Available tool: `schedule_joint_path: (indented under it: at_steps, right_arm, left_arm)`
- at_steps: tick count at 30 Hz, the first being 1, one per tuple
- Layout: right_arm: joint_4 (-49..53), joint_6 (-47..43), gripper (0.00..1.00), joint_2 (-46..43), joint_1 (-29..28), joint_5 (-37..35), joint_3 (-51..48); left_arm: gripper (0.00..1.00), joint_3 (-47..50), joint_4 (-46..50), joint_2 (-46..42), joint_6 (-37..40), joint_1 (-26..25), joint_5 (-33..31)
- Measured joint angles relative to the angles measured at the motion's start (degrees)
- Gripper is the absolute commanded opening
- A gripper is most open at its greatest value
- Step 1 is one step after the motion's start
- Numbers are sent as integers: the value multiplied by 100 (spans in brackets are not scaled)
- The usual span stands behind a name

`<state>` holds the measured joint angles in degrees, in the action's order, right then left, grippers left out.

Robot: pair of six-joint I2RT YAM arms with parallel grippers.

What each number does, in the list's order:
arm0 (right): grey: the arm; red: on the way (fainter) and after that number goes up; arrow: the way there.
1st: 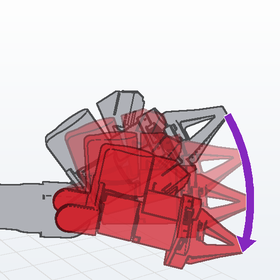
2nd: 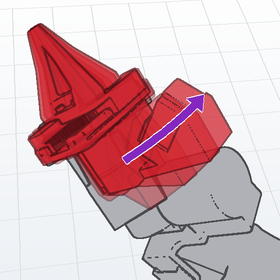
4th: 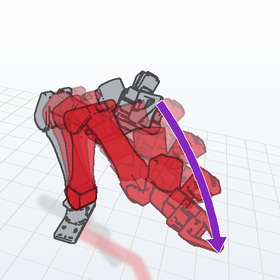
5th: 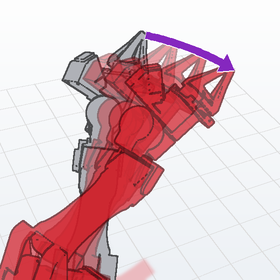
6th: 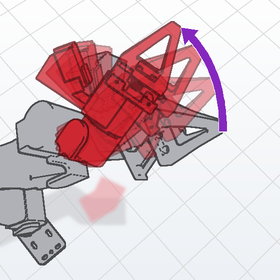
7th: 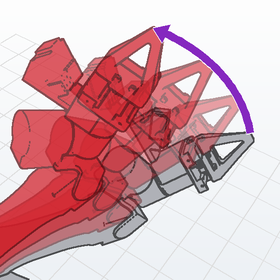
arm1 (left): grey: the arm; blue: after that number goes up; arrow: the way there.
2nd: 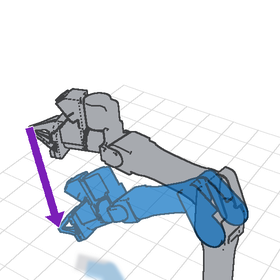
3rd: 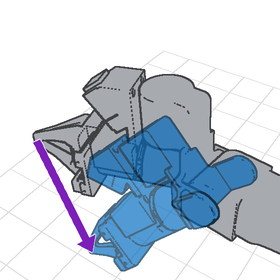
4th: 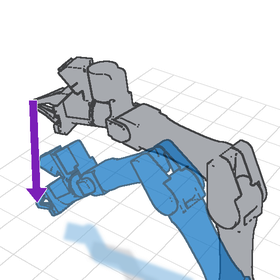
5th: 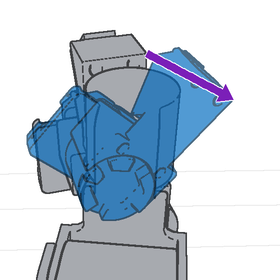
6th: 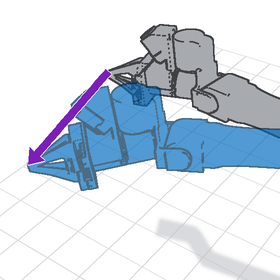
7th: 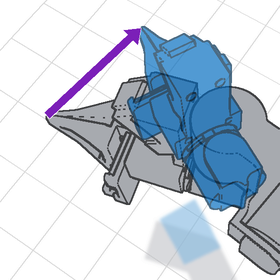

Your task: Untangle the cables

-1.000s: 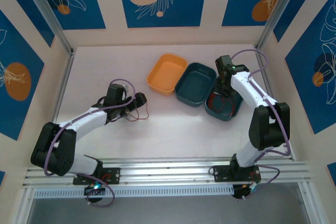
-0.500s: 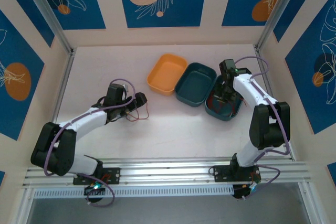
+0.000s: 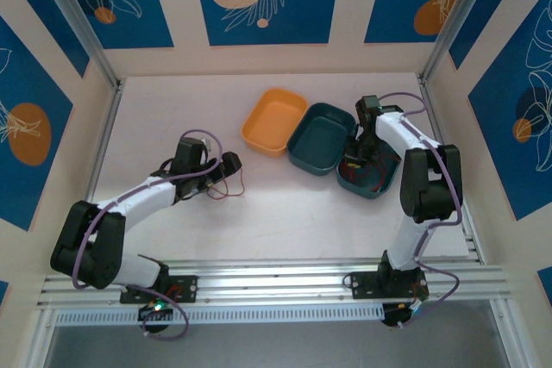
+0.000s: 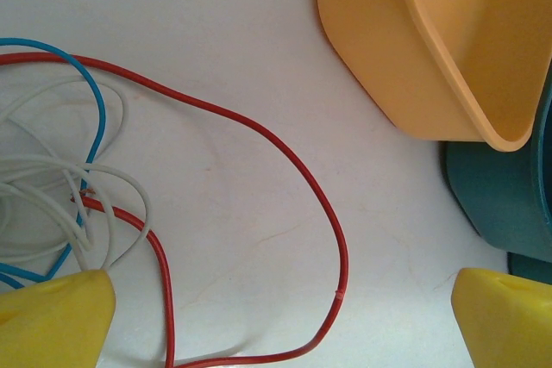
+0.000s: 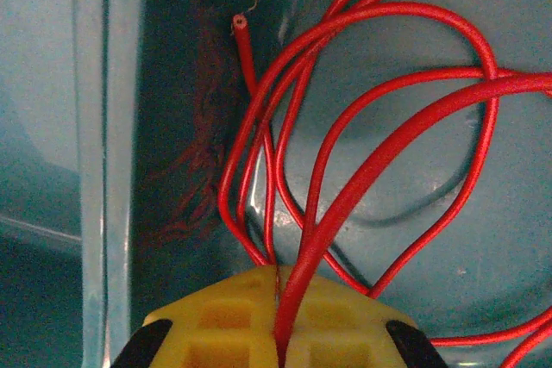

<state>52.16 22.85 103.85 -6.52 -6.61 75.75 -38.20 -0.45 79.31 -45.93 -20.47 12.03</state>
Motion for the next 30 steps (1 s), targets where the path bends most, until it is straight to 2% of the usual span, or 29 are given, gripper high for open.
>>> schedule_joint_path:
  at_steps: [10, 14, 22, 30]
  right_arm:
    - [289, -667, 0, -2, 133, 673, 39]
    - [461, -872, 1, -2, 155, 706, 42]
    - [664, -916, 34, -35, 205, 588, 105]
    - [903, -649, 51, -765, 162, 173, 328]
  left_arm:
    - [100, 0, -17, 0, -2, 0, 0]
    - [100, 0, -17, 0, 0, 0, 0]
    - [100, 0, -15, 0, 0, 0, -2]
    - [100, 0, -13, -22, 0, 0, -2]
